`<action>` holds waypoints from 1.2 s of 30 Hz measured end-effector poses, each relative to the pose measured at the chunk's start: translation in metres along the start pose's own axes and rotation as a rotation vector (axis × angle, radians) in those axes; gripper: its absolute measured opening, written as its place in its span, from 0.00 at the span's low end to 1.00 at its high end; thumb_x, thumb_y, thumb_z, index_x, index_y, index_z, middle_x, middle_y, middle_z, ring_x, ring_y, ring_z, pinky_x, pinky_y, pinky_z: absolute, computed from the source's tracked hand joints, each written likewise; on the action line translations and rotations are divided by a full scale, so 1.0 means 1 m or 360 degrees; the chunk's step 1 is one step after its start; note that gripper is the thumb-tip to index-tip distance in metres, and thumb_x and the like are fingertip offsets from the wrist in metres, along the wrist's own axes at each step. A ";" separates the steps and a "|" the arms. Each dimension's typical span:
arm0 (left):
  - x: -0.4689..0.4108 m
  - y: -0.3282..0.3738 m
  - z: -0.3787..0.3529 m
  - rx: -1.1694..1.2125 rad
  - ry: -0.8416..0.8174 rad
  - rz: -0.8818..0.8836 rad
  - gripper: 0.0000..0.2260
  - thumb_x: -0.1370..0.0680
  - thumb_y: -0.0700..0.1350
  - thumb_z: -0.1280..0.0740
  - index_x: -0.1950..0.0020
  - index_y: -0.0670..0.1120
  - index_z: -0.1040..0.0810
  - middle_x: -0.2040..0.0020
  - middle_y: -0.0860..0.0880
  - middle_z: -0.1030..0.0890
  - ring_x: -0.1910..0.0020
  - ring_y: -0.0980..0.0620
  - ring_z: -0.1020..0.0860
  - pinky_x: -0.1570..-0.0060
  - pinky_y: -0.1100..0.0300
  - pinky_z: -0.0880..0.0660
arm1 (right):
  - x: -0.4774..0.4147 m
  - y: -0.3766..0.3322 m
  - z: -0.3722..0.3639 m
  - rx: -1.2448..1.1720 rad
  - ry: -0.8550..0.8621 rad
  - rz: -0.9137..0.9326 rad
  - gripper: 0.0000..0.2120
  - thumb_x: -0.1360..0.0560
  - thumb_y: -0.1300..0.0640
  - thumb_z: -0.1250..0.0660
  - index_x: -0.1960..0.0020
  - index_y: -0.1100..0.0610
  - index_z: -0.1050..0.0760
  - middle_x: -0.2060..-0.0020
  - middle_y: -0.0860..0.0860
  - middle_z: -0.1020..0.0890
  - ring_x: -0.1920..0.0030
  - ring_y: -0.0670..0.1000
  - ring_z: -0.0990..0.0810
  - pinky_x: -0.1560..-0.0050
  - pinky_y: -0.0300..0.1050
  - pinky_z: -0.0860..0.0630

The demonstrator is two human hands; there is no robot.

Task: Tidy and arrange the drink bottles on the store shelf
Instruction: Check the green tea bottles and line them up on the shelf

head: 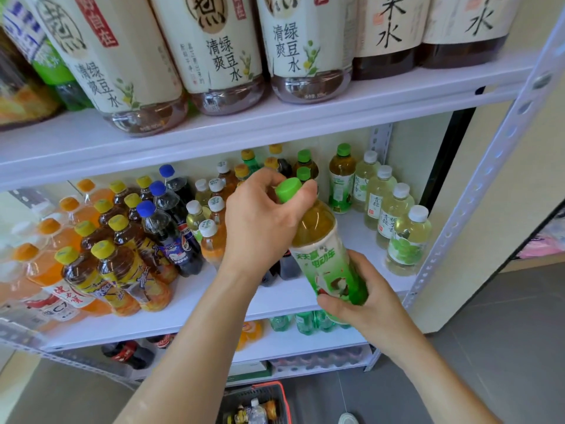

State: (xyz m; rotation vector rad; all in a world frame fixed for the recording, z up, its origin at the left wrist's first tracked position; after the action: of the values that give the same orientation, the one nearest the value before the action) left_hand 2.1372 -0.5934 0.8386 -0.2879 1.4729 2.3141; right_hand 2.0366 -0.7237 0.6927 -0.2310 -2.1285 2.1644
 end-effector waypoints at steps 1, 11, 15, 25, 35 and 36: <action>-0.005 -0.001 -0.003 0.0066 -0.0070 0.0036 0.13 0.29 0.59 0.28 0.56 0.50 0.21 0.64 0.47 0.17 0.63 0.46 0.18 0.64 0.47 0.20 | 0.000 -0.003 0.002 -0.0016 -0.0022 -0.0007 0.27 0.35 0.49 0.23 0.41 0.34 0.28 0.46 0.41 0.17 0.45 0.44 0.18 0.49 0.36 0.22; -0.039 -0.023 -0.040 0.0118 -0.0856 0.0225 0.14 0.28 0.58 0.30 0.56 0.47 0.25 0.62 0.44 0.26 0.61 0.46 0.27 0.51 0.48 0.27 | 0.001 0.010 -0.010 -0.1100 -0.0437 -0.0385 0.30 0.35 0.46 0.23 0.36 0.50 0.25 0.52 0.60 0.18 0.56 0.65 0.18 0.57 0.57 0.20; -0.054 -0.025 -0.045 -0.0120 -0.0548 0.0117 0.17 0.30 0.60 0.31 0.66 0.49 0.29 0.69 0.53 0.29 0.67 0.53 0.29 0.62 0.55 0.34 | -0.007 0.023 0.001 -0.1090 -0.0298 -0.0426 0.33 0.37 0.41 0.22 0.36 0.54 0.23 0.45 0.60 0.18 0.47 0.60 0.19 0.52 0.55 0.21; -0.078 -0.025 -0.073 -0.0672 -0.0555 -0.0142 0.09 0.24 0.58 0.32 0.57 0.55 0.21 0.61 0.55 0.20 0.61 0.56 0.23 0.64 0.62 0.30 | -0.010 0.053 0.022 -0.1036 0.0043 -0.0495 0.22 0.33 0.45 0.26 0.42 0.54 0.20 0.48 0.63 0.17 0.50 0.63 0.16 0.68 0.47 0.20; -0.082 -0.029 -0.091 -0.0641 -0.0919 -0.0391 0.11 0.21 0.54 0.33 0.46 0.48 0.19 0.61 0.61 0.20 0.62 0.63 0.25 0.64 0.67 0.33 | -0.031 0.089 0.024 -0.1134 0.0041 -0.0756 0.23 0.27 0.46 0.33 0.34 0.52 0.26 0.41 0.58 0.18 0.41 0.60 0.19 0.53 0.51 0.18; -0.082 -0.028 -0.094 -0.0747 -0.0918 -0.0476 0.12 0.21 0.55 0.34 0.46 0.49 0.19 0.57 0.57 0.19 0.58 0.58 0.23 0.62 0.63 0.32 | -0.036 0.090 0.026 -0.0997 0.0061 -0.0763 0.22 0.27 0.46 0.33 0.34 0.48 0.27 0.41 0.56 0.18 0.42 0.58 0.18 0.51 0.50 0.18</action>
State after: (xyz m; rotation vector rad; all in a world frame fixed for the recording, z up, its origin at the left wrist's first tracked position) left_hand 2.2206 -0.6850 0.8056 0.0427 0.5672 2.2046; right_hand 2.0704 -0.7571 0.6042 0.1819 -2.4537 1.2001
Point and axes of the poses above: each hand's wrist, its own x-axis away from the middle knuckle, its own z-axis out of the back of the hand, y = z × x, the point moved 8 cm from there along -x, towards the middle knuckle
